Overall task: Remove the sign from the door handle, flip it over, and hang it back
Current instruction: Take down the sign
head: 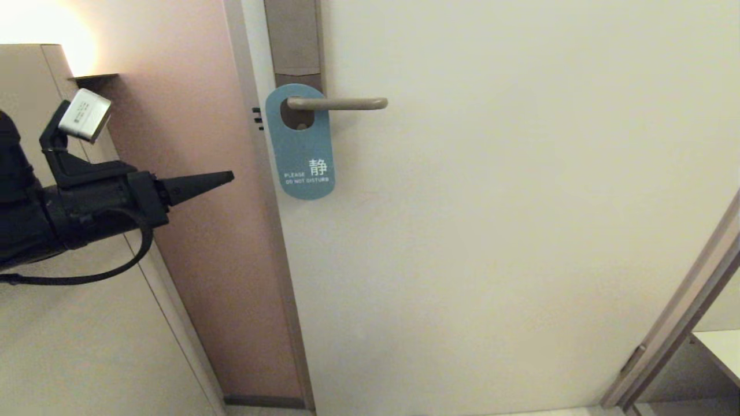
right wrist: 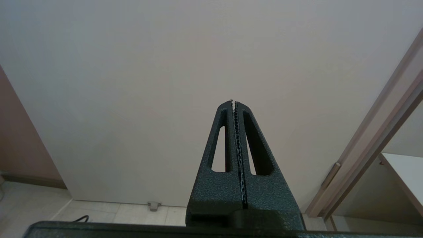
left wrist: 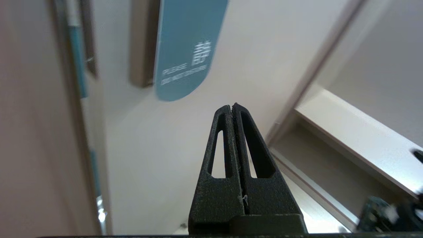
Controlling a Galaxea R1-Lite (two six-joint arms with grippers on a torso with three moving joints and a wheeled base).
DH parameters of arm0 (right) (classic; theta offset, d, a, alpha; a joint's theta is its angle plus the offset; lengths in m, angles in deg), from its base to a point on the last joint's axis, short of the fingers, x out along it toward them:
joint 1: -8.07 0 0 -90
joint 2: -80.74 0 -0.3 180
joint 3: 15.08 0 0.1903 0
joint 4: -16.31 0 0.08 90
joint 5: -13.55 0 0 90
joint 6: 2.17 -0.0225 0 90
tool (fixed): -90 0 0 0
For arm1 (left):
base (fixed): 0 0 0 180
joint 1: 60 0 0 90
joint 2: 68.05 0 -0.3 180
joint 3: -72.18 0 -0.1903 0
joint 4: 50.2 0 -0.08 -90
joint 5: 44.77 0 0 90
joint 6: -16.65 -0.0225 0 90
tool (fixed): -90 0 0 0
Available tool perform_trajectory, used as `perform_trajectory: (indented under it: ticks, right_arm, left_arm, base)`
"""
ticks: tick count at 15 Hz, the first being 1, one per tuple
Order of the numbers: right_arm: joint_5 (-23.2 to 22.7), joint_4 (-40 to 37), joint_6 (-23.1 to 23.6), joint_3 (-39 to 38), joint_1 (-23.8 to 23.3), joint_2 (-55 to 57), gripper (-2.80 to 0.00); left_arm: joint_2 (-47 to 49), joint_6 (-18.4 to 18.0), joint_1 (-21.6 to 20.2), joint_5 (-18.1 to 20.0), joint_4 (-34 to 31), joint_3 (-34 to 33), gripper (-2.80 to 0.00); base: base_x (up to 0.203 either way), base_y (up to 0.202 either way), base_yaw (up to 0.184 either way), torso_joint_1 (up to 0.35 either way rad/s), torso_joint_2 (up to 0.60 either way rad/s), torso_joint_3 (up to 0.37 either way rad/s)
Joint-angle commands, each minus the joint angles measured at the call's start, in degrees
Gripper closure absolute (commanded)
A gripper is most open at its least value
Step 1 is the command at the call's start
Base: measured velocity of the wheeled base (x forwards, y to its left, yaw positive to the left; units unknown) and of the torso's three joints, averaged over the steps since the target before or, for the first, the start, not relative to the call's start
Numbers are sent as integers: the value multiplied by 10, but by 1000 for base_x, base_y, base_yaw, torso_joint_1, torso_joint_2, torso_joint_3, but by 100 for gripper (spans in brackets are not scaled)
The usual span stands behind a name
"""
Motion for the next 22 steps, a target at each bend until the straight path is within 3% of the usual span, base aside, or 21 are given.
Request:
perform_trajectory:
  ticks: [1, 16, 17, 18, 22]
  right_arm:
    - [-1, 0, 0, 0, 0, 0, 0]
    - [0, 0, 0, 0, 0, 0, 0]
    - [-1, 0, 0, 0, 0, 0, 0]
    - [0, 0, 0, 0, 0, 0, 0]
    - [-1, 0, 0, 0, 0, 0, 0]
  left_arm:
    - [33, 1, -2, 25, 3, 18, 0]
    - [80, -1, -1, 54, 21, 45, 0]
    - [80, -1, -1, 54, 21, 44, -18]
    - [82, -3, -1, 54, 21, 44, -280]
    - [80, -5, -1, 56, 33, 44, -280]
  base:
    - [0, 0, 0, 0, 0, 0]
    - [0, 0, 0, 0, 0, 0]
    - [0, 0, 0, 0, 0, 0]
    - [0, 0, 0, 0, 0, 0]
    - [0, 0, 0, 0, 0, 0]
